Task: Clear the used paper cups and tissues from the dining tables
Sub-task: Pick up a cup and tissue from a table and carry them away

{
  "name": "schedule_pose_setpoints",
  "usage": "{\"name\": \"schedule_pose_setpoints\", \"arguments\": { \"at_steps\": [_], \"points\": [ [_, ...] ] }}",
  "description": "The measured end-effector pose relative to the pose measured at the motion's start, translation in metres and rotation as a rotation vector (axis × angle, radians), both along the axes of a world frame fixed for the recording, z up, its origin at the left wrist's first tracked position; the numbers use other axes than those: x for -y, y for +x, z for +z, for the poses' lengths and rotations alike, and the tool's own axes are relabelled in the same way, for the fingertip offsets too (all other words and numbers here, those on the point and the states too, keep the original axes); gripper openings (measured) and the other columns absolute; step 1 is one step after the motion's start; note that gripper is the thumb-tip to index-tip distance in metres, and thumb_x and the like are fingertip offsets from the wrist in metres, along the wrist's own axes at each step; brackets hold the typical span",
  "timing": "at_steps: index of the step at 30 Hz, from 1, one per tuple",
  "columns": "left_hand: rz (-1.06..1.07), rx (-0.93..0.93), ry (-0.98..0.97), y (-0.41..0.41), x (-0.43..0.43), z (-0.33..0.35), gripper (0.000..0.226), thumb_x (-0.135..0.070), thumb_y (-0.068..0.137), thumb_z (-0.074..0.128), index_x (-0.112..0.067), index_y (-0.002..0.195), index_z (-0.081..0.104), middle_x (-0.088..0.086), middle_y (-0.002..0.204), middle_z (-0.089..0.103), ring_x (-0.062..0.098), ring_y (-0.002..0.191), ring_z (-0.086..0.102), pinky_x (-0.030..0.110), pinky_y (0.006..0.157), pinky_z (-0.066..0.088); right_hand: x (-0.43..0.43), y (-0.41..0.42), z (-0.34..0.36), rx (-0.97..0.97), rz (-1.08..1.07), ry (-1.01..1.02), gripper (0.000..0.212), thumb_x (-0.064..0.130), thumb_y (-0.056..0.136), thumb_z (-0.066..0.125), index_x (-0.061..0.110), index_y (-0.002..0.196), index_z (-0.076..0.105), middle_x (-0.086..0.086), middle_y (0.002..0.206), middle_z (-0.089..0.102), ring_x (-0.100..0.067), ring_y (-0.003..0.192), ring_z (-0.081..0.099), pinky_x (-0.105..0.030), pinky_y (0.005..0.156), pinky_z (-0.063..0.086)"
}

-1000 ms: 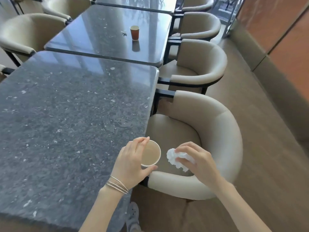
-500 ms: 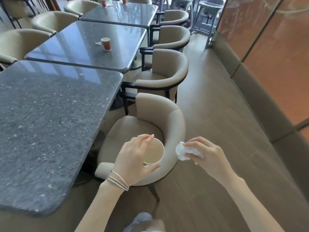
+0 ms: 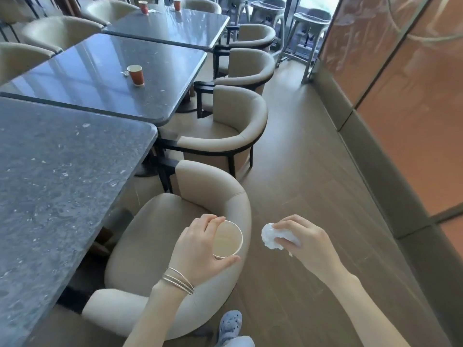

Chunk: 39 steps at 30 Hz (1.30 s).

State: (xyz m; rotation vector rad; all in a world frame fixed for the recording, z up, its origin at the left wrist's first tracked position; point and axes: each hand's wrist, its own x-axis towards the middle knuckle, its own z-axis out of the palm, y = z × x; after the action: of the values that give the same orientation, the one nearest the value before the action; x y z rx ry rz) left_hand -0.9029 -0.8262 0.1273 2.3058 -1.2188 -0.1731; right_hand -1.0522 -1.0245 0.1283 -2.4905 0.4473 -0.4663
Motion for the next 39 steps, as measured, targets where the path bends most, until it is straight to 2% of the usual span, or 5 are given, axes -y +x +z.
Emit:
{"name": "schedule_pose_setpoints", "arguments": {
  "at_steps": [9, 16, 25, 32, 39],
  "points": [
    [0.110, 0.100, -0.030, 0.066, 0.083, 0.028, 0.081, -0.059, 0.062, 0.073, -0.016, 0.128, 0.050, -0.001, 0.120, 0.052, 0.018, 0.103, 0.052, 0.033, 0.086, 0.047, 0.094, 0.089, 0.023, 0.108, 0.106, 0.039, 0.019, 0.012, 0.077, 0.074, 0.021, 0.093, 0.068, 0.016, 0.090, 0.061, -0.013, 0.059, 0.058, -0.030, 0.052, 0.051],
    [0.245, 0.103, -0.003, 0.090, 0.161, 0.009, 0.079, -0.055, 0.064, 0.074, -0.014, 0.128, 0.050, 0.002, 0.119, 0.054, 0.021, 0.104, 0.053, 0.037, 0.086, 0.049, 0.189, 0.132, 0.006, 0.044, 0.242, -0.004, 0.022, 0.014, 0.076, 0.075, 0.023, 0.094, 0.068, 0.014, 0.091, 0.062, 0.001, 0.054, 0.048, -0.023, 0.056, 0.048],
    [0.474, 0.057, -0.069, 0.114, 0.294, 0.028, 0.084, -0.053, 0.061, 0.077, -0.016, 0.130, 0.049, -0.001, 0.121, 0.051, 0.017, 0.104, 0.051, 0.028, 0.085, 0.044, 0.340, 0.202, 0.031, 0.007, 0.412, 0.080, 0.027, 0.012, 0.078, 0.072, 0.029, 0.097, 0.064, 0.021, 0.090, 0.058, -0.009, 0.065, 0.057, -0.029, 0.056, 0.050],
    [0.574, 0.056, -0.087, 0.149, 0.353, 0.028, 0.080, -0.049, 0.062, 0.078, -0.013, 0.128, 0.051, 0.000, 0.119, 0.053, 0.021, 0.103, 0.053, 0.035, 0.087, 0.046, 0.400, 0.257, 0.040, 0.008, 0.502, 0.080, 0.022, 0.014, 0.078, 0.071, 0.021, 0.099, 0.067, 0.009, 0.096, 0.062, -0.018, 0.063, 0.058, -0.041, 0.061, 0.051],
    [0.621, 0.086, -0.073, 0.223, 0.400, 0.016, 0.082, -0.049, 0.062, 0.079, -0.012, 0.129, 0.050, 0.003, 0.119, 0.054, 0.021, 0.106, 0.053, 0.032, 0.087, 0.043, 0.448, 0.339, 0.024, 0.004, 0.547, 0.043, 0.023, 0.017, 0.078, 0.072, 0.024, 0.099, 0.066, 0.015, 0.097, 0.062, -0.017, 0.071, 0.062, -0.030, 0.066, 0.050]
  ]
}}
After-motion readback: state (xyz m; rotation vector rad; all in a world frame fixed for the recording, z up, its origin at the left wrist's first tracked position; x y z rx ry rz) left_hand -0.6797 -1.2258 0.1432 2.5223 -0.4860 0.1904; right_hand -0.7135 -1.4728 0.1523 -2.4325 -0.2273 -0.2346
